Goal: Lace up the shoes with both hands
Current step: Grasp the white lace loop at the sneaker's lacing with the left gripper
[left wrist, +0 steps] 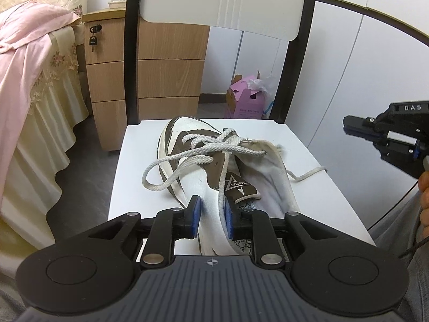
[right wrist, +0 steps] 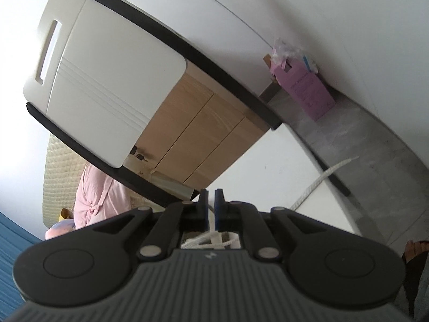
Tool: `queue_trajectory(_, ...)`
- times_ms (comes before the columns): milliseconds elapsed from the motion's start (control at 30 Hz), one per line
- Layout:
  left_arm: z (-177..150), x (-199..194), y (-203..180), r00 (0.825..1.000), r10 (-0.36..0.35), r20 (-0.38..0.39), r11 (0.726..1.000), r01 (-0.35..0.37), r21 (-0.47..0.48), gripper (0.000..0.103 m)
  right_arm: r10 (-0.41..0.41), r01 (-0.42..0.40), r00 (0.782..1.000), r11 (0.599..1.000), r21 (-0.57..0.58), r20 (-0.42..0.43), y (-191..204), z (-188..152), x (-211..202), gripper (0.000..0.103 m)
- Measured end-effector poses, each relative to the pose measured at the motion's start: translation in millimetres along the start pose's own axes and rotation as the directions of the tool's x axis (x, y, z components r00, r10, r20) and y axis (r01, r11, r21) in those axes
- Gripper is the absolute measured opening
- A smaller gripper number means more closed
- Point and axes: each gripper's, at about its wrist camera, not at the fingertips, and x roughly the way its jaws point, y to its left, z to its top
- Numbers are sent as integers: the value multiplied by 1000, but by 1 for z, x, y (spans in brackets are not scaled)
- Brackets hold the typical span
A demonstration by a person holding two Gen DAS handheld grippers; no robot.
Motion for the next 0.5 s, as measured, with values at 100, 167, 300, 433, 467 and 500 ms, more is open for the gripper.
queue_trajectory(100,0,0,-1,1000,-5,1,1000,5,13,29,-16,16,1000,999,-49,10,7,-1,-1,8)
queue_trajectory(167,1,1,-1,1000,-10,5,1000,10,21,32,-20,21,1000,997,-70,15,10,-2,-2,14)
queue_trajectory(300,1,1,1,1000,-3,10,1000,3,28,42,-4,5,1000,998,-61,20,14,-5,-3,46)
queue_trajectory(433,1,2,2,1000,1,9,999,-1,35,44,27,-27,1000,999,-34,-8,18,-10,1,65)
queue_trajectory(467,0,2,2,1000,1,7,999,-1,38,44,34,-35,999,999,-32,-13,20,-12,2,69)
queue_trajectory(500,0,2,2,1000,1,5,999,-1,41,44,41,-42,999,999,-30,-18,22,-13,3,75)
